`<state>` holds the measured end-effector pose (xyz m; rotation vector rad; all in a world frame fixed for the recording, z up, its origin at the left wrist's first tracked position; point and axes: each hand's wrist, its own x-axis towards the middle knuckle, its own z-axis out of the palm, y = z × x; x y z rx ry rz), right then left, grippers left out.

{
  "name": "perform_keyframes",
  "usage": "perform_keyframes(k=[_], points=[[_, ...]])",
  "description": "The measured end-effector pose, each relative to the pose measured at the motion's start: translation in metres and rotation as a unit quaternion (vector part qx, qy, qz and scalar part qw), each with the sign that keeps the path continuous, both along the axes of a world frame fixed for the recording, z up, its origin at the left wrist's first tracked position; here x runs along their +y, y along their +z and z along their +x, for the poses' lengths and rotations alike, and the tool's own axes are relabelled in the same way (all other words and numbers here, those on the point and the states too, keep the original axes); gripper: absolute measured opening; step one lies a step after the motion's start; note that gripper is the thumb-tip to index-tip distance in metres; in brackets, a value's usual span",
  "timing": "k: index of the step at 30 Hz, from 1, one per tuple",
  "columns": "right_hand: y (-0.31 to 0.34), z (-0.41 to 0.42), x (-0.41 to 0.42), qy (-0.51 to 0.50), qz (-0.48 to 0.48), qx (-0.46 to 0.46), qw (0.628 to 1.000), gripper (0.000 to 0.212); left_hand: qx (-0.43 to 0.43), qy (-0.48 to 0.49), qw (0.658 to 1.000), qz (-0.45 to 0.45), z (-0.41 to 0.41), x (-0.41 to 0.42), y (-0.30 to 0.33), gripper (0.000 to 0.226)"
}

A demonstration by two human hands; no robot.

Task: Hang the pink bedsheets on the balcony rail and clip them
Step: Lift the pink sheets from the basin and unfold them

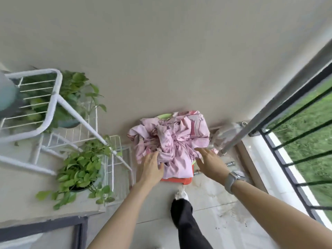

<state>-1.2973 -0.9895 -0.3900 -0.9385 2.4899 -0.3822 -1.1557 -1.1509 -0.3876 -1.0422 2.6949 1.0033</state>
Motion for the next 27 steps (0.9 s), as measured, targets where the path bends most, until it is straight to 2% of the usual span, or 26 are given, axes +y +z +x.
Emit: perform_keyframes(k=[4, 7, 12, 16, 18, 21, 22, 24, 27], points=[[-0.055, -0.078, -0.053, 0.038, 0.052, 0.000, 0.998, 0.046, -0.052, 0.046, 0.998, 0.008, -0.066, -0.033, -0.073, 0.055], [-0.090, -0.120, -0.087, 0.060, 0.079, 0.012, 0.995, 0.050, -0.059, 0.077, 0.995, 0.031, -0.101, -0.049, -0.117, 0.065], [-0.149, -0.176, -0.140, 0.119, 0.126, 0.045, 0.984, 0.079, -0.076, 0.090, 0.992, 0.038, -0.152, -0.079, -0.177, 0.097], [-0.189, -0.202, -0.171, 0.158, 0.138, 0.011, 0.978, 0.097, -0.014, 0.079, 0.993, 0.089, -0.175, -0.089, -0.213, 0.108], [-0.205, -0.204, -0.173, 0.156, 0.130, -0.029, 0.979, 0.094, -0.011, 0.085, 0.990, 0.108, -0.176, -0.087, -0.222, 0.102], [-0.213, -0.189, -0.165, 0.152, 0.134, -0.058, 0.978, 0.062, -0.048, 0.047, 0.996, 0.066, -0.169, -0.086, -0.224, 0.074], [-0.212, -0.184, -0.163, 0.131, 0.135, -0.071, 0.980, 0.054, -0.041, 0.034, 0.997, 0.064, -0.166, -0.088, -0.221, 0.066], [-0.197, -0.175, -0.162, 0.081, 0.134, -0.105, 0.982, 0.052, 0.000, 0.029, 0.995, 0.091, -0.159, -0.096, -0.210, 0.056], [-0.157, -0.176, -0.164, 0.042, 0.101, -0.108, 0.988, 0.038, 0.054, 0.030, 0.994, 0.095, -0.156, -0.106, -0.177, 0.046]])
